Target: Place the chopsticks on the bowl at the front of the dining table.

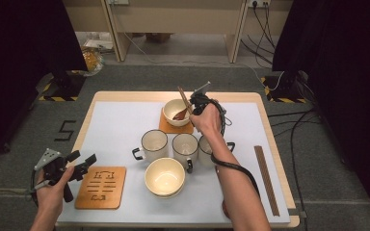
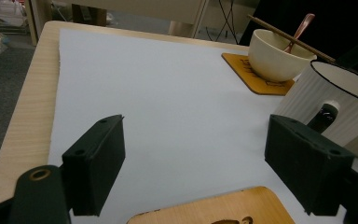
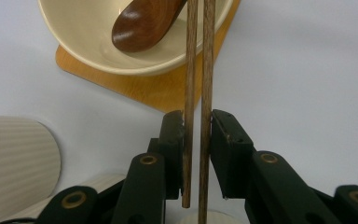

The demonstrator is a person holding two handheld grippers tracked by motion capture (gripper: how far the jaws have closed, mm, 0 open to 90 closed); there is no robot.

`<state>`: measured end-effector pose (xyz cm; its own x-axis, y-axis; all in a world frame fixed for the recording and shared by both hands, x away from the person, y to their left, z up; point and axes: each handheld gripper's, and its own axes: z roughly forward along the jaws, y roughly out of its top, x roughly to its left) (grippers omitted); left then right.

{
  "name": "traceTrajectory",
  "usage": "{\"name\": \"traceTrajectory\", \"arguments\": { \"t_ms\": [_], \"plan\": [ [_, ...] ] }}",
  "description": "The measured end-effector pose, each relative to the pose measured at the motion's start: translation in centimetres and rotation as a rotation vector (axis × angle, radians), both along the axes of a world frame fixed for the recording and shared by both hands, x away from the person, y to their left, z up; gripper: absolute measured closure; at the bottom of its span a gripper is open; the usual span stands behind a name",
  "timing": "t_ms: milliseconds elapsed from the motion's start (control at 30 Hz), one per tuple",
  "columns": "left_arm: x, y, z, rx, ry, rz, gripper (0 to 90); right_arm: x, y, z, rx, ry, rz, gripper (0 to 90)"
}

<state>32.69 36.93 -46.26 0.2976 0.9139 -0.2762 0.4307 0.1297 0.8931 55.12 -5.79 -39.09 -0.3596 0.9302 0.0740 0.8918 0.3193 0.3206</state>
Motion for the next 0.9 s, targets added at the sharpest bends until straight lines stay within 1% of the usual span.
{"name": "traceTrajectory", "arguments": {
  "t_ms": [367, 900],
  "plan": [
    [0.01, 0.01, -0.01, -0.001, 0.001, 0.001, 19.5, 0.11, 0.23, -0.08, -0.007, 0.01, -0.007, 79.9],
    [0.01, 0.1, -0.01, -0.005, -0.001, 0.003, 19.5, 0.48, 0.96, 0.01, -0.008, 0.012, -0.008, 80.5]
  ]
}}
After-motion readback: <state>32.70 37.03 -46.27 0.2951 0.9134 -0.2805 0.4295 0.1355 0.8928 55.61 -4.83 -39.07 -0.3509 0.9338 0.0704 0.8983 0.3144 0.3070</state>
